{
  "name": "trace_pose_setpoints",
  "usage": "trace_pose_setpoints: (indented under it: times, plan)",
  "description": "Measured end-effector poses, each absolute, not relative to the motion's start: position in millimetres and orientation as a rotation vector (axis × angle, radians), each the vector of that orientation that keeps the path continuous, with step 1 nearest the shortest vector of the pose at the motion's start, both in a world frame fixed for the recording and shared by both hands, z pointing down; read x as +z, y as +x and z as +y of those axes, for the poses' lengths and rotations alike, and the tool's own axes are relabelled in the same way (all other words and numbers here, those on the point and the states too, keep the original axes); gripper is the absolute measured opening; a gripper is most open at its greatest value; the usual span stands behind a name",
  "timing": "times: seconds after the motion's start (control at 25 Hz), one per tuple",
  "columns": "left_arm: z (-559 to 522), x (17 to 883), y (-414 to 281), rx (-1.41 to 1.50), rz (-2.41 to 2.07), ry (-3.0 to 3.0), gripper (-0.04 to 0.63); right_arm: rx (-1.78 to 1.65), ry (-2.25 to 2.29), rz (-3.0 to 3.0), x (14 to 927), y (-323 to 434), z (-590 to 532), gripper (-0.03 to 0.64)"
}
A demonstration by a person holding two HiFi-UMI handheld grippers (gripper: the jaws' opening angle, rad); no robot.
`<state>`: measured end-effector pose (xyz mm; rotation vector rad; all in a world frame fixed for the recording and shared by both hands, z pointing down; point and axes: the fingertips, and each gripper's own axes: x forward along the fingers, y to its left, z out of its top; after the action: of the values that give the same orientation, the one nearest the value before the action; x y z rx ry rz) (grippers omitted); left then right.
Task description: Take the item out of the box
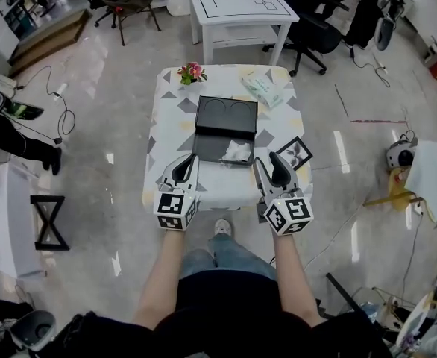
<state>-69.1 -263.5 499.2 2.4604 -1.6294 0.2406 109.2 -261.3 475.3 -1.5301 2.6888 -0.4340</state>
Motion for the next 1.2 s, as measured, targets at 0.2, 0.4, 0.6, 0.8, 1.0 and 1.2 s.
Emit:
trace_pose_setpoints:
  times: [0.2, 0.4, 0.6, 0.8, 1.0, 1.2]
  plan:
    - [-288, 500, -64, 0.247, -1.617, 2.468, 0.02, -0.457, -1.516, 2.71, 480, 105, -292, 0.17]
    - [-306, 501, -69, 0.241, -1.616, 2.454, 0.02, -0.46, -1.52, 2.725, 481, 101, -307, 0.17]
    - [-320, 497, -63, 0.256, -1.578, 2.477, 0.02, -0.472, -1.545, 2.716, 477, 102, -313, 0.17]
    - [-335, 500, -56, 0.28, -1.523, 2.498, 0.02, -0.495, -1.57, 2.724, 482, 104, -324, 0.169]
    - [-356, 511, -53, 0.3, -1.483, 2.5, 0.02, -0.492, -1.558, 2.882, 498, 93, -344, 0.17]
    - [-380, 531, -46, 0.344, -1.433, 2.492, 0.02, -0.473, -1.516, 3.155, 533, 79, -371, 0.17]
